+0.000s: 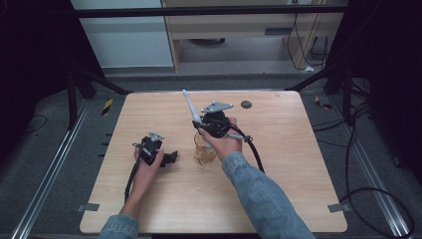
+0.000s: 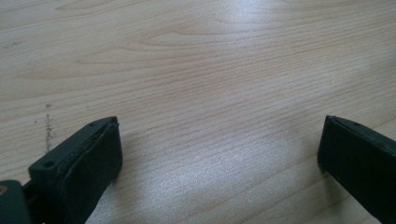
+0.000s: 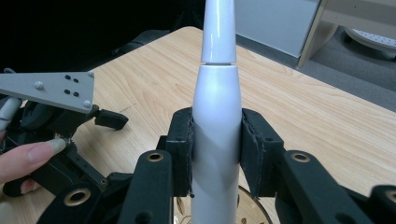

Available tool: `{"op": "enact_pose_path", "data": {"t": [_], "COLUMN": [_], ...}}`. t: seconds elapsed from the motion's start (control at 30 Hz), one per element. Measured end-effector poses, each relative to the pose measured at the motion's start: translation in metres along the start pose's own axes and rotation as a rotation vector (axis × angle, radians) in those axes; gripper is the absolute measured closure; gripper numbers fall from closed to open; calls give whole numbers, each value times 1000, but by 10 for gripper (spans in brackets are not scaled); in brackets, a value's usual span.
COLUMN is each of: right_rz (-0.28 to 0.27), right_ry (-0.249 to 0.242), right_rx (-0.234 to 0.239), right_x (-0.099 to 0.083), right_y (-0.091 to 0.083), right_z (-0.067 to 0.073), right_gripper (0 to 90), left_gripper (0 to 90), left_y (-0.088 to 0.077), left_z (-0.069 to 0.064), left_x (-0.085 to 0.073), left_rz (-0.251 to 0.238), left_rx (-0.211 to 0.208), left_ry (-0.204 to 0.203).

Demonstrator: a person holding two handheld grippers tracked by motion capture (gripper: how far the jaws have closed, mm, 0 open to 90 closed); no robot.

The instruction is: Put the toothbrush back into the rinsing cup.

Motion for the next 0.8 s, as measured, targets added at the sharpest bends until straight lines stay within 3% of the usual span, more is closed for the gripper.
{"op": "enact_pose_path", "data": {"t": [0.8], "right_rz": [34], "right_ry": [-24], "right_rx": [-19], "right_x": [-16], "right_y": [6], "right_z": [-2], "right_gripper": [666], "left_gripper": [0], "left_y": [0], "left_z": [0], "left_x": [0], "left_rz": [0], "left_rx": [1], "left_ry": [-1]}}
Point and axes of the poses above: each handheld gripper's, and its own axes: y roughly forward along the jaws, x roughly out of its top, z roughly to its left, the point moved 5 cm from there along y, roughly forward along the jaws, and after that the axes turned 13 degrees about y, right-handed, at the moved point
